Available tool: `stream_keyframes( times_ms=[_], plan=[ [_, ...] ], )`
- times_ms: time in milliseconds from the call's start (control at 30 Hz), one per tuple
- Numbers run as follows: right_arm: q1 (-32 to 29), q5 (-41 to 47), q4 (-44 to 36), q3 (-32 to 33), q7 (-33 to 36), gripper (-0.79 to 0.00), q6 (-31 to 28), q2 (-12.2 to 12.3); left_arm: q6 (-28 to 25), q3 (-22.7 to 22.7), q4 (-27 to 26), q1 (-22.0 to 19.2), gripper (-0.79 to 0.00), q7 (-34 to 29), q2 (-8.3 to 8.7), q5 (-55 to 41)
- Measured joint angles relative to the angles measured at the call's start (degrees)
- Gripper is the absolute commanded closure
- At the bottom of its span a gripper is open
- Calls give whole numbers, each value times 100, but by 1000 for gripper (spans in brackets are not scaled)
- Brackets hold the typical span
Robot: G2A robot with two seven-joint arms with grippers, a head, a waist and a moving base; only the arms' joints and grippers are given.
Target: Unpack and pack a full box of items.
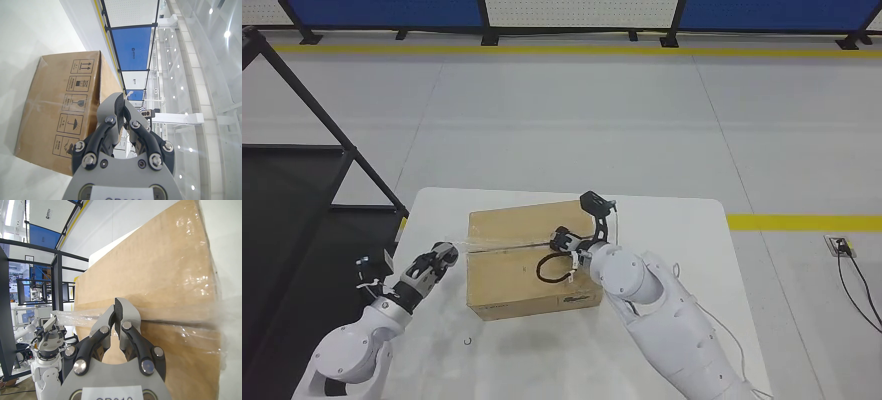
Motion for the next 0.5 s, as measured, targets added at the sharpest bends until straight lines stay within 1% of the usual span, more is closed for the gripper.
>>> stream_keyframes(
  times_ms=[300,500],
  plan=[
    [300,243,359,-333,33,0,-182,-177,0,17,19,1,-3,-26,0,-10],
    [507,371,699,-503,-21,0,-302,-299,-11,12,44,17,-22,-40,1,-18]
  ],
)
